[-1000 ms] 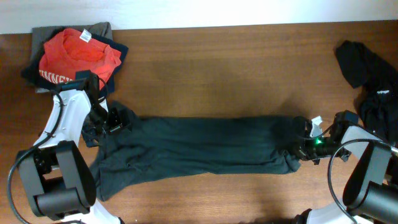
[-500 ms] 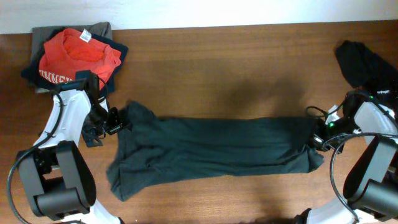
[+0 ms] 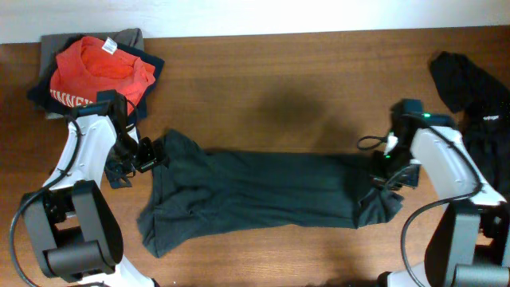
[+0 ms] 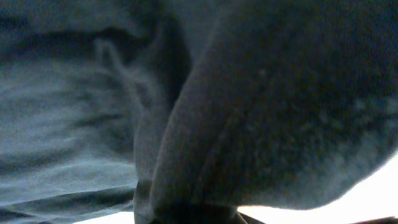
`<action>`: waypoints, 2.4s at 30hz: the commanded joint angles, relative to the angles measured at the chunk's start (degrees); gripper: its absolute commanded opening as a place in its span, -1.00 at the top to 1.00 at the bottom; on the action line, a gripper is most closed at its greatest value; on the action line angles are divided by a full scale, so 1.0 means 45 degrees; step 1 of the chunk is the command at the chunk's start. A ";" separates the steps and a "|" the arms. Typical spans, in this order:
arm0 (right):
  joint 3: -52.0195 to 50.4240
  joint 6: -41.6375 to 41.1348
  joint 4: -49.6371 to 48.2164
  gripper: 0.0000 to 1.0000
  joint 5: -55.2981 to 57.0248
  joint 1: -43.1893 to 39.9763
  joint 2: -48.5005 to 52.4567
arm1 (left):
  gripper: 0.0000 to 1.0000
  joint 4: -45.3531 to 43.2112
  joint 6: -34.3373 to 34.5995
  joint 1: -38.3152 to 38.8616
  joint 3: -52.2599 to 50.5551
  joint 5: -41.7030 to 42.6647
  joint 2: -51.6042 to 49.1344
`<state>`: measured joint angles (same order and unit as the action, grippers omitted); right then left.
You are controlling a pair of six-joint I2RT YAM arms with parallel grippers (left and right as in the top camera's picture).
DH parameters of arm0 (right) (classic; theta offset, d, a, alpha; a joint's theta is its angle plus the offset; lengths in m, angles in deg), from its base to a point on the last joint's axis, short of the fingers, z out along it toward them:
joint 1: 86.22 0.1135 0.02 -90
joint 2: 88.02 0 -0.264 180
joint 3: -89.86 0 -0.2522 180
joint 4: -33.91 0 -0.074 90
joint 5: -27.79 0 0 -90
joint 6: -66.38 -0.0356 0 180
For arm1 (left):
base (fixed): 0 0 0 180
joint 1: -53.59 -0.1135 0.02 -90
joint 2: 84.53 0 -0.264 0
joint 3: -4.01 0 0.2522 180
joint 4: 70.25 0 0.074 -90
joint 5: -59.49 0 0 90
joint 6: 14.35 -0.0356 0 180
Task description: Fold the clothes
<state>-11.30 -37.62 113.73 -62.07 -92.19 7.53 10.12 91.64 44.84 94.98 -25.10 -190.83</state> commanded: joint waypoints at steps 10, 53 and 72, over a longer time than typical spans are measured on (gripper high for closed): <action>-0.0826 -0.1447 -0.0112 0.82 0.1787 0.3400 -0.0214 | -0.98 -0.0126 -0.0146 0.0029 -0.0151 0.0092 0.0272; 0.2914 -0.0238 0.2142 -0.55 -0.0107 0.2317 -0.1642 | -0.98 -0.0185 -0.0146 0.0029 -0.0151 0.0087 0.0272; -0.0510 -0.0068 -0.0495 0.92 -0.0223 0.0238 -0.1399 | -0.99 -0.0223 -0.0141 0.0029 -0.0151 0.0092 0.0272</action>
<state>-11.26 -37.73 113.45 -63.18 -91.01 0.82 9.24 91.64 44.84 94.74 -25.10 -190.83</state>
